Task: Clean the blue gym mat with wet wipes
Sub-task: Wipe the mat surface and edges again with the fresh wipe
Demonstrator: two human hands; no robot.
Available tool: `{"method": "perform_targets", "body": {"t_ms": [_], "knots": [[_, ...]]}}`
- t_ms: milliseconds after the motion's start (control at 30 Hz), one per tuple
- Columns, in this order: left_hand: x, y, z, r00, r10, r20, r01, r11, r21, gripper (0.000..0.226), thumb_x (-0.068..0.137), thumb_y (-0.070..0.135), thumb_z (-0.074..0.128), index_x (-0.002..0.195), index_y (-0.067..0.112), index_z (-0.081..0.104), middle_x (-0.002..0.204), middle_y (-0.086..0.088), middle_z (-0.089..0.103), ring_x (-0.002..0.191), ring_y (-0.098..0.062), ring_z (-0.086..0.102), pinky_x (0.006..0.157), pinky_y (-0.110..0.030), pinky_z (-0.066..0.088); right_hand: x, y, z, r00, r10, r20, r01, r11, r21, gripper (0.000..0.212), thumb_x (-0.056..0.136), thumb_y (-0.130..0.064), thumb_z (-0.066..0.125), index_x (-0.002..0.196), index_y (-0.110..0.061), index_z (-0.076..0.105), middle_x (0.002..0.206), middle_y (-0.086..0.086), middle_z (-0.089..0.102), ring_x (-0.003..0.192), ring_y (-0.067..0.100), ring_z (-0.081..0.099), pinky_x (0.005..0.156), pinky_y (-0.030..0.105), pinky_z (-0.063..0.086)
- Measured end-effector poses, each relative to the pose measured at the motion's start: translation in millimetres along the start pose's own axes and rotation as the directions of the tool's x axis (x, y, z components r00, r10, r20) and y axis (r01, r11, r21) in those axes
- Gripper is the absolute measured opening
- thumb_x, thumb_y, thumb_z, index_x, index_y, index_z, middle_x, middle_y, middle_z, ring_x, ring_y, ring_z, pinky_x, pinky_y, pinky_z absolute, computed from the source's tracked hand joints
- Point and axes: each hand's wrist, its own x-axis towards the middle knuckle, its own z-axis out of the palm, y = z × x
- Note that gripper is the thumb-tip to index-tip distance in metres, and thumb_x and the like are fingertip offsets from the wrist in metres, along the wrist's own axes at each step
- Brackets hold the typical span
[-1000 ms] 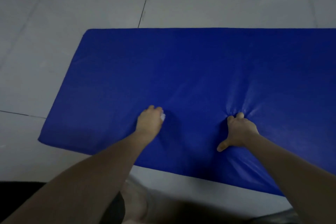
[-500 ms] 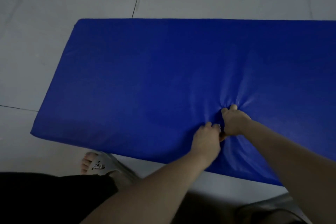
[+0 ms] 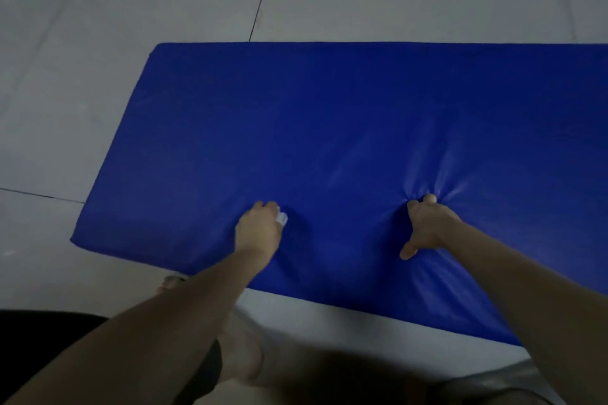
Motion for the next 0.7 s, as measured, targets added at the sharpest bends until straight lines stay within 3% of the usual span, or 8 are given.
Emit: {"method": "perform_targets", "body": {"t_ms": [133, 300, 433, 500, 600, 700], "knots": [[-15.0, 30.5, 10.1, 0.993, -0.096, -0.069, 0.082, 0.979, -0.186, 0.029, 0.106, 0.03, 0.044, 0.105, 0.008, 0.062, 0.108, -0.012, 0.064, 0.091, -0.03, 0.061, 0.073, -0.038, 0.048, -2.1, 0.5, 1.1, 1.0, -0.007, -0.021, 0.008, 1.0, 0.012, 0.12, 0.057, -0.063, 0.089, 0.148, -0.013, 0.029, 0.141, 0.014, 0.029, 0.117, 0.028, 0.056, 0.091, 0.037, 0.056], [-59.4, 114.5, 35.8, 0.986, 0.165, -0.006, -0.159, 0.943, -0.293, 0.014, 0.099, 0.015, 0.046, 0.101, 0.013, 0.06, 0.106, -0.009, 0.062, 0.094, -0.03, 0.06, 0.082, -0.041, 0.046, -10.6, 3.4, 7.7, 0.997, 0.003, -0.075, 0.003, 0.997, 0.082, 0.112, 0.055, -0.058, 0.092, 0.14, -0.012, 0.035, 0.14, 0.016, 0.028, 0.114, 0.031, 0.054, 0.087, 0.04, 0.056], [-77.7, 163.2, 40.1, 0.943, 0.322, 0.086, -0.267, 0.886, -0.38, 0.017, 0.092, 0.005, 0.052, 0.099, 0.018, 0.06, 0.104, -0.004, 0.06, 0.092, -0.026, 0.058, 0.08, -0.037, 0.045, -37.2, 1.9, 33.4, 0.969, 0.062, -0.239, 0.014, 0.953, 0.302, 0.073, 0.071, -0.046, 0.087, 0.119, -0.013, 0.043, 0.129, 0.014, 0.031, 0.111, 0.033, 0.049, 0.087, 0.046, 0.052], [-85.2, 179.0, 41.9, 0.905, 0.403, 0.135, -0.327, 0.864, -0.384, 0.01, 0.096, 0.012, 0.053, 0.099, 0.018, 0.06, 0.103, -0.003, 0.059, 0.094, -0.026, 0.058, 0.079, -0.038, 0.047, -51.9, 2.3, 55.9, 0.968, 0.124, -0.22, -0.037, 0.931, 0.363, 0.057, 0.083, -0.046, 0.073, 0.118, -0.013, 0.042, 0.128, 0.014, 0.036, 0.101, 0.034, 0.055, 0.083, 0.045, 0.052], [-92.4, 184.0, 48.3, 0.875, 0.465, 0.132, -0.423, 0.869, -0.258, 0.012, 0.105, 0.019, 0.047, 0.103, 0.016, 0.059, 0.107, -0.005, 0.058, 0.097, -0.027, 0.057, 0.084, -0.041, 0.049, -60.5, 4.0, 81.3, 0.987, 0.141, -0.072, -0.111, 0.941, 0.32, 0.083, 0.07, -0.053, 0.082, 0.127, -0.015, 0.036, 0.128, 0.01, 0.036, 0.107, 0.032, 0.058, 0.085, 0.043, 0.051], [-79.0, 160.9, 44.0, 0.852, 0.514, 0.101, -0.508, 0.857, -0.086, 0.014, 0.101, 0.016, 0.052, 0.11, 0.012, 0.061, 0.113, -0.009, 0.059, 0.101, -0.031, 0.059, 0.085, -0.042, 0.05, -55.5, 3.3, 78.4, 0.99, 0.138, -0.039, -0.121, 0.951, 0.284, 0.101, 0.06, -0.059, 0.087, 0.132, -0.014, 0.033, 0.133, 0.012, 0.036, 0.114, 0.031, 0.055, 0.084, 0.039, 0.049]]}}
